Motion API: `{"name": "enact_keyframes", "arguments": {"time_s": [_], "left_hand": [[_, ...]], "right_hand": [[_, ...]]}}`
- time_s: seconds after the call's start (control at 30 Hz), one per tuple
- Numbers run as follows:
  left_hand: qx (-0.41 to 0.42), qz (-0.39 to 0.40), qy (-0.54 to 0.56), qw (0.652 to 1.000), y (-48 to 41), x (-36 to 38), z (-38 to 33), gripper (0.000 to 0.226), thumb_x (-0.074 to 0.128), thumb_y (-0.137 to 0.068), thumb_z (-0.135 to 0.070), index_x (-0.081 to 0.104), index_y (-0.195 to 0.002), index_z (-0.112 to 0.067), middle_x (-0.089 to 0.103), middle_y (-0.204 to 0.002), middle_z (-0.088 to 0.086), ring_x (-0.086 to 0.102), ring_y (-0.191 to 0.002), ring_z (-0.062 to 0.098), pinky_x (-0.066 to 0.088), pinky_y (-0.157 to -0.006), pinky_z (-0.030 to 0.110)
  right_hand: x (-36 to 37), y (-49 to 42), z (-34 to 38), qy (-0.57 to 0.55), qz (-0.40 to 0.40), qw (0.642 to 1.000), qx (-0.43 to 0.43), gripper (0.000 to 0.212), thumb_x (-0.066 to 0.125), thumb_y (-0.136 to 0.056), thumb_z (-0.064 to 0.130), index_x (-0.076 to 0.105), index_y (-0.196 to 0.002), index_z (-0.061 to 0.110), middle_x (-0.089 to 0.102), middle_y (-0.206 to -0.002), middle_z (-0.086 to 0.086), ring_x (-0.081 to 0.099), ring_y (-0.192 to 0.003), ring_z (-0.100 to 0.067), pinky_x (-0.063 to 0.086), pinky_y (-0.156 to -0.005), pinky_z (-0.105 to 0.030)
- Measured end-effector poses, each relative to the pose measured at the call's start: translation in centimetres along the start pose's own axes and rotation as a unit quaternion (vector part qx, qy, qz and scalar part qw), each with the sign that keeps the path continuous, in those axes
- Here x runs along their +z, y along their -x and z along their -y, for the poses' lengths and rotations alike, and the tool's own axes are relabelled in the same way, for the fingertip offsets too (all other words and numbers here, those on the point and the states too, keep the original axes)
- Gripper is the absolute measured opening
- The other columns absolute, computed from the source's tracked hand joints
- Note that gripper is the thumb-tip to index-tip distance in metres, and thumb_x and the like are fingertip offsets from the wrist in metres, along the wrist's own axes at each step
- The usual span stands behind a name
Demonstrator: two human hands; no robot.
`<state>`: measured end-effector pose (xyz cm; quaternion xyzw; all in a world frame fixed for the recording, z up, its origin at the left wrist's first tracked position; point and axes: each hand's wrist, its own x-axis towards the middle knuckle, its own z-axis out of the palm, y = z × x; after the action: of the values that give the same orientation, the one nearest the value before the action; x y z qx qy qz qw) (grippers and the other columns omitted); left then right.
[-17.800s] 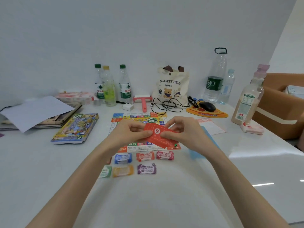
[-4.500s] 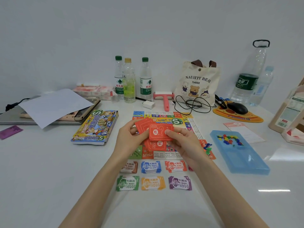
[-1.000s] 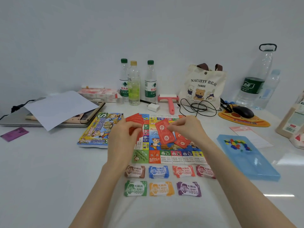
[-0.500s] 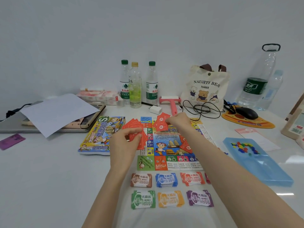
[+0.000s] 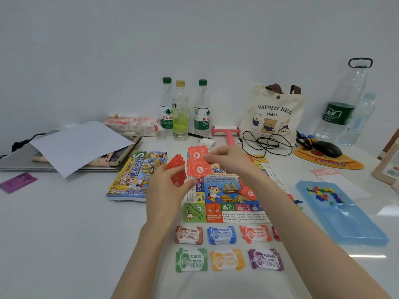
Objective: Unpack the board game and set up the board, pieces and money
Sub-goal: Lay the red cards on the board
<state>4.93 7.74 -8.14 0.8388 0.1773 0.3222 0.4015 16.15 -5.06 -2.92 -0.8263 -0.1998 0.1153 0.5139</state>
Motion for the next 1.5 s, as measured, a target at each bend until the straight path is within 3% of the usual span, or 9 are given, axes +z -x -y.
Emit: {"name": "enact_keyframes", "arguments": {"time_s": [0.1,0.17,0.3,0.4,0.53,0.73,1.03,1.33,1.5], "left_hand": [[0.019,-0.001,-0.037,0.999,0.3,0.2,-0.4,0.045,0.078,-0.075,-0.036,0.069,-0.117,-0.023,0.057,-0.12,-0.005,0.048,-0.114,0.01,0.034,-0.083,0.02],[0.027,-0.007,-0.041,0.999,0.4,0.2,-0.4,0.041,0.078,-0.076,-0.037,0.07,-0.114,-0.024,0.058,-0.119,-0.004,0.052,-0.112,0.014,0.04,-0.082,0.025],[0.063,-0.018,-0.084,0.994,0.5,0.2,-0.3,0.038,0.074,-0.078,-0.04,0.069,-0.114,-0.027,0.06,-0.112,-0.007,0.051,-0.104,0.012,0.04,-0.075,0.025],[0.067,-0.026,-0.094,0.993,0.5,0.4,-0.1,0.039,0.072,-0.081,-0.037,0.067,-0.119,-0.026,0.06,-0.114,-0.006,0.051,-0.105,0.012,0.037,-0.075,0.024],[0.07,-0.023,-0.068,0.995,0.3,0.6,0.2,0.038,0.072,-0.082,-0.037,0.069,-0.117,-0.025,0.061,-0.11,-0.007,0.051,-0.101,0.011,0.038,-0.074,0.024],[0.073,-0.023,-0.069,0.995,0.3,0.8,0.3,0.039,0.072,-0.081,-0.039,0.069,-0.117,-0.025,0.061,-0.11,-0.009,0.051,-0.1,0.009,0.038,-0.073,0.022],[0.085,-0.042,-0.073,0.993,0.4,0.8,0.3,0.037,0.069,-0.082,-0.045,0.07,-0.113,-0.026,0.061,-0.105,-0.009,0.052,-0.097,0.011,0.041,-0.071,0.026],[0.088,-0.044,-0.077,0.992,0.4,0.7,0.4,0.037,0.068,-0.083,-0.045,0.07,-0.114,-0.026,0.061,-0.106,-0.009,0.052,-0.098,0.011,0.04,-0.071,0.025],[0.065,-0.016,-0.003,0.998,0.2,0.5,0.0,0.034,0.073,-0.08,-0.038,0.071,-0.111,-0.025,0.057,-0.103,-0.015,0.051,-0.092,0.001,0.036,-0.07,0.008]], "right_hand": [[0.8,0.6,0.0,-0.005,-0.005,1.0,-0.004,0.01,0.071,-0.086,0.029,0.071,-0.088,0.019,0.068,-0.079,0.009,0.052,-0.048,0.009,0.034,-0.053,-0.011],[1.3,0.9,0.0,-0.016,-0.017,1.0,-0.009,0.009,0.07,-0.087,0.027,0.069,-0.084,0.019,0.067,-0.077,0.01,0.05,-0.045,0.016,0.032,-0.054,-0.013],[2.0,1.1,-0.2,-0.07,-0.047,0.996,0.011,0.015,0.071,-0.086,0.027,0.066,-0.074,0.018,0.068,-0.078,0.008,0.051,-0.057,0.001,0.036,-0.058,-0.018],[2.4,1.1,-0.6,-0.16,-0.042,0.985,0.045,0.012,0.071,-0.086,0.022,0.067,-0.085,0.011,0.071,-0.088,-0.003,0.057,-0.063,-0.011,0.043,-0.055,-0.022],[2.9,1.3,-0.9,-0.246,-0.038,0.966,0.075,0.008,0.07,-0.087,0.016,0.066,-0.085,0.009,0.071,-0.086,-0.009,0.063,-0.064,-0.013,0.051,-0.057,-0.019],[3.3,1.3,-1.4,-0.226,-0.073,0.969,0.063,0.007,0.071,-0.087,0.016,0.066,-0.084,0.011,0.072,-0.096,-0.018,0.064,-0.074,-0.018,0.056,-0.069,-0.025],[4.0,1.8,-1.3,-0.249,-0.111,0.96,0.062,0.006,0.068,-0.089,0.017,0.066,-0.086,0.013,0.069,-0.078,-0.003,0.061,-0.061,-0.007,0.05,-0.058,-0.018],[3.6,1.9,-1.0,-0.249,-0.088,0.963,0.056,0.004,0.068,-0.088,0.01,0.065,-0.089,0.011,0.073,-0.093,-0.014,0.071,-0.08,-0.021,0.059,-0.073,-0.026],[3.1,2.1,-1.1,-0.255,-0.093,0.961,0.06,0.012,0.069,-0.087,0.008,0.066,-0.098,0.008,0.071,-0.085,-0.01,0.066,-0.068,-0.011,0.056,-0.066,-0.02]]}}
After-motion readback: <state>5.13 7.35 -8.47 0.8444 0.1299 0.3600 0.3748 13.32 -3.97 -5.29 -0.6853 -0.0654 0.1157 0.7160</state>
